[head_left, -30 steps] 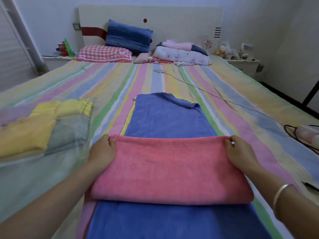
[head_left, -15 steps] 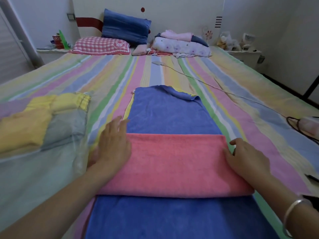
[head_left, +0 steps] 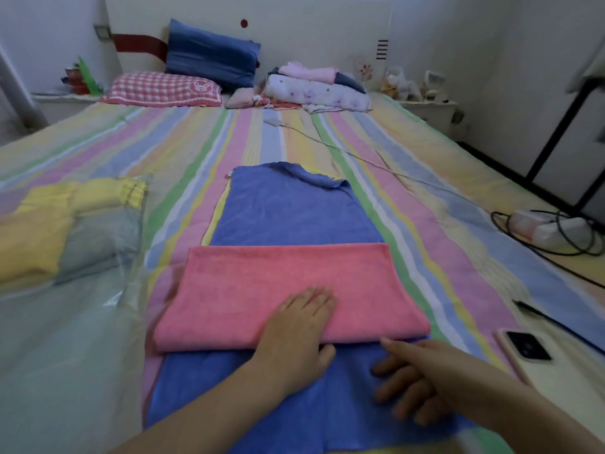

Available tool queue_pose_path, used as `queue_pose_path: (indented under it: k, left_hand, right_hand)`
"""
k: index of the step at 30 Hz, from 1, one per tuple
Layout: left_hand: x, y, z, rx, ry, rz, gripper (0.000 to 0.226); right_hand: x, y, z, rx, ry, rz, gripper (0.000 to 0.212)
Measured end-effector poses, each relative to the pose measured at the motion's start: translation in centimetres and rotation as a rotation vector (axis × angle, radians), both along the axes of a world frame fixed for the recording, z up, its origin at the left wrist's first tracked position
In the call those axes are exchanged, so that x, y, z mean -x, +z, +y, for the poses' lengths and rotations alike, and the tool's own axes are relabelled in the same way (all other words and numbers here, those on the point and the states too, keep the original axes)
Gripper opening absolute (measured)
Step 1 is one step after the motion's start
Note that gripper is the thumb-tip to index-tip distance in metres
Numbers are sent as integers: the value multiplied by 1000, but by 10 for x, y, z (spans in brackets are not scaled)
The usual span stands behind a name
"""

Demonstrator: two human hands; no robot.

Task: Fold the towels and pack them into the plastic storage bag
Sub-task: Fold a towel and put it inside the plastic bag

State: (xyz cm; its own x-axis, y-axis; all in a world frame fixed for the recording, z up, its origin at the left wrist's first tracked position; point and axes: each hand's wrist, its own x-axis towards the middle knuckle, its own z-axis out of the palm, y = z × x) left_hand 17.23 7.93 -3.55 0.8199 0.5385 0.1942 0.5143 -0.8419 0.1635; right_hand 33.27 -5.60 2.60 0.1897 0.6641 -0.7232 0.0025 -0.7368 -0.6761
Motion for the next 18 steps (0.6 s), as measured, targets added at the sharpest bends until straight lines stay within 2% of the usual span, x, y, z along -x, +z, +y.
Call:
queue_pose_path:
  k: [4, 8, 11, 13, 15, 18]
  left_hand:
    - [-3, 5, -4, 97, 60, -130, 74]
    - [-3, 18, -4, 224, 26, -80, 69]
    - [-1, 36, 7, 394, 124, -257, 60]
    - [-1, 38, 24, 240, 203, -308, 60]
    - [-1, 32, 43, 95, 230, -174, 60]
    - [2, 10, 59, 43, 276, 133, 63]
  right_hand:
    - [11, -20, 11, -258, -487, 486, 29]
    - [24, -28, 28, -455, -799, 680, 27]
    - [34, -31, 42, -525, -936, 692, 29]
    - [37, -31, 50, -554, -1002, 641, 30]
    - [38, -29, 56, -563, -1059, 578, 28]
    - [36, -29, 65, -541, -1082, 492, 25]
